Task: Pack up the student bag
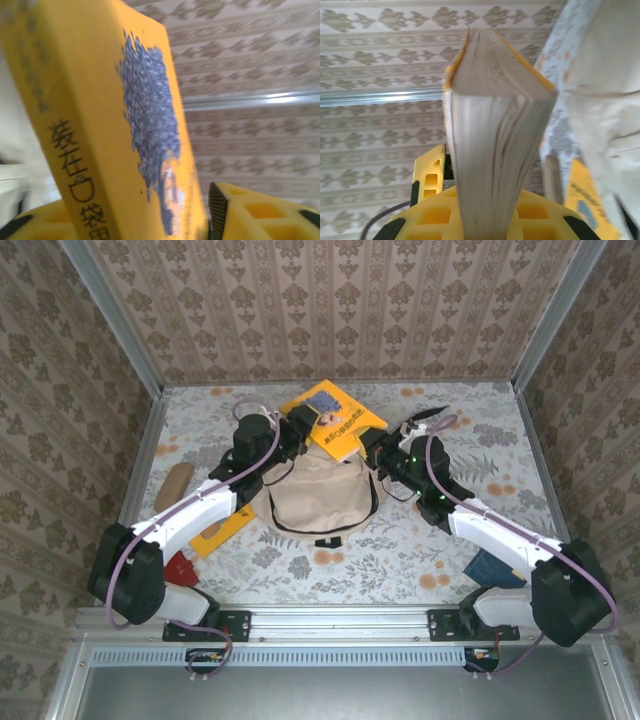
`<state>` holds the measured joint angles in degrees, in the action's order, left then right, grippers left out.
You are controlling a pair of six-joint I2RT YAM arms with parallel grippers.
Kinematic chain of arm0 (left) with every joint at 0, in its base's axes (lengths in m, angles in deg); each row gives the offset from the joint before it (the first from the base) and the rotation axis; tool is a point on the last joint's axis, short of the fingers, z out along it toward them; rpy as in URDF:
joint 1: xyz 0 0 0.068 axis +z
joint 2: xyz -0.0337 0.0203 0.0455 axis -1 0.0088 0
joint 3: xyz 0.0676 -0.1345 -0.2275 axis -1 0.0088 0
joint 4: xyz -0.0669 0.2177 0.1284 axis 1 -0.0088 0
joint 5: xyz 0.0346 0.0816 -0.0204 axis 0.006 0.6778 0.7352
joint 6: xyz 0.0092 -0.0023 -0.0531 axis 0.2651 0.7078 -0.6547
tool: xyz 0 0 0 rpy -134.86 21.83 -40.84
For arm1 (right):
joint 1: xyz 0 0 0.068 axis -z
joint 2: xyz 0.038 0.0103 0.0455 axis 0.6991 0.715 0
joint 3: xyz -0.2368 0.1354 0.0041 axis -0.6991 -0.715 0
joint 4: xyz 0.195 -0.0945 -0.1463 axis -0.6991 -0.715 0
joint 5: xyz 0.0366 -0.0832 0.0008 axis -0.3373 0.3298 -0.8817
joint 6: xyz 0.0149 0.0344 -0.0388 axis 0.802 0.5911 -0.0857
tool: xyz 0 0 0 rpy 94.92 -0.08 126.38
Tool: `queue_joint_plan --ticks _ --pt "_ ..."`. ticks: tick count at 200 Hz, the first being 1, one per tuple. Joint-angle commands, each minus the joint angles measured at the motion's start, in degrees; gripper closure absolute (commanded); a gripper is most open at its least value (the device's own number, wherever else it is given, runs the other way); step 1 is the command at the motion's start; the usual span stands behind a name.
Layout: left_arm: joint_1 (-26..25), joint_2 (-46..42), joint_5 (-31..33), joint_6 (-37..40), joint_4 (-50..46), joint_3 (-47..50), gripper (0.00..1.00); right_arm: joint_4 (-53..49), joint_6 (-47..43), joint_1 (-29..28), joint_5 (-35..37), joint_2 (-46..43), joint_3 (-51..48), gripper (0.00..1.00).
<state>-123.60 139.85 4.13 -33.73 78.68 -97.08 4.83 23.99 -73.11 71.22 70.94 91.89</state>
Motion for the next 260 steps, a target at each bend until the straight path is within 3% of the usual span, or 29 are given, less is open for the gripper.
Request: queue_joint_plan --ticks 1,53,98,130,178,236,260 --pt "-0.26 -1.39 0.38 9.43 -15.93 -2.01 0.38 -14.0 -11.45 0.32 7.17 -6.43 1.89 1.0" --pt "-2.13 -1.24 2.16 26.61 -35.12 -2.18 0.32 -31.74 -25.21 3.42 11.22 -16.17 1.14 1.0" --pt "-10.17 3.39 8.07 45.42 -52.28 -12.61 0.33 -42.41 -29.99 7.34 13.21 -22.23 1.08 1.0" --pt "-16.94 8.53 14.25 53.49 -58.06 -18.76 0.34 -47.4 -31.3 11.44 12.82 -26.02 0.73 1.0" --pt "-22.13 16.61 15.71 63.28 -63.31 -25.8 0.36 -51.01 -32.18 14.26 12.27 -28.71 0.42 1.0" --pt "-22.95 25.19 12.31 69.3 -69.47 -30.99 0.38 -51.87 -31.47 14.95 11.58 -28.77 -0.59 1.0" --pt "-23.04 28.4 14.56 69.49 -72.05 -33.64 0.39 -51.8 -31.3 14.99 10.98 -28.61 -0.68 1.0"
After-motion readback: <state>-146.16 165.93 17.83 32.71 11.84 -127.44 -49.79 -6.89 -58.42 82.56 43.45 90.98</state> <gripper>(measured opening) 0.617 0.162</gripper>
